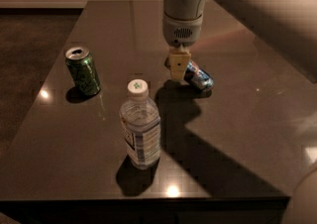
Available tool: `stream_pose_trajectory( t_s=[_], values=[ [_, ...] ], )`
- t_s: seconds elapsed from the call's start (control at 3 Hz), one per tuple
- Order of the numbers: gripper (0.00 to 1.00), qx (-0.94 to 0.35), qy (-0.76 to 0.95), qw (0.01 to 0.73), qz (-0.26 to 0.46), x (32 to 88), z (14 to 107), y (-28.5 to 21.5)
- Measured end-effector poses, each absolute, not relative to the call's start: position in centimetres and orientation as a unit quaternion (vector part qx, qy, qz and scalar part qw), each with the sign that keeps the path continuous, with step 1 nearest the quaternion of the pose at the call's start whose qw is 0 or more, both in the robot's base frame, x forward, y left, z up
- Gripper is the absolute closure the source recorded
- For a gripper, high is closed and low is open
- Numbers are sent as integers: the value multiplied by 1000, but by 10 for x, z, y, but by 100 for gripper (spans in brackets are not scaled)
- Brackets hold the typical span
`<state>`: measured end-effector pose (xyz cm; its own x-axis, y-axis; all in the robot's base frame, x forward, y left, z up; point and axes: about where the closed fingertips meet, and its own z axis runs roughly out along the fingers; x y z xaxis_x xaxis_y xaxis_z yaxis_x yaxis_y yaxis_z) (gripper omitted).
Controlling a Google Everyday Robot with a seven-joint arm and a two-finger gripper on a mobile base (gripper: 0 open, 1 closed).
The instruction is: Knock redbull can over
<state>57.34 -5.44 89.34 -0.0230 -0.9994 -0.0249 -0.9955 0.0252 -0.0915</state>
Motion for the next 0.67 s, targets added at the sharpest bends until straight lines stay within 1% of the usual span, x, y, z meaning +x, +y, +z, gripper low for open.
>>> stream_pose_trajectory(
  t_s=[0.33,0.67],
  values=[
    [0,-715,698,33,-23,566,882,-48],
    [0,-715,698,34,-23,566,882,-48]
  ],
)
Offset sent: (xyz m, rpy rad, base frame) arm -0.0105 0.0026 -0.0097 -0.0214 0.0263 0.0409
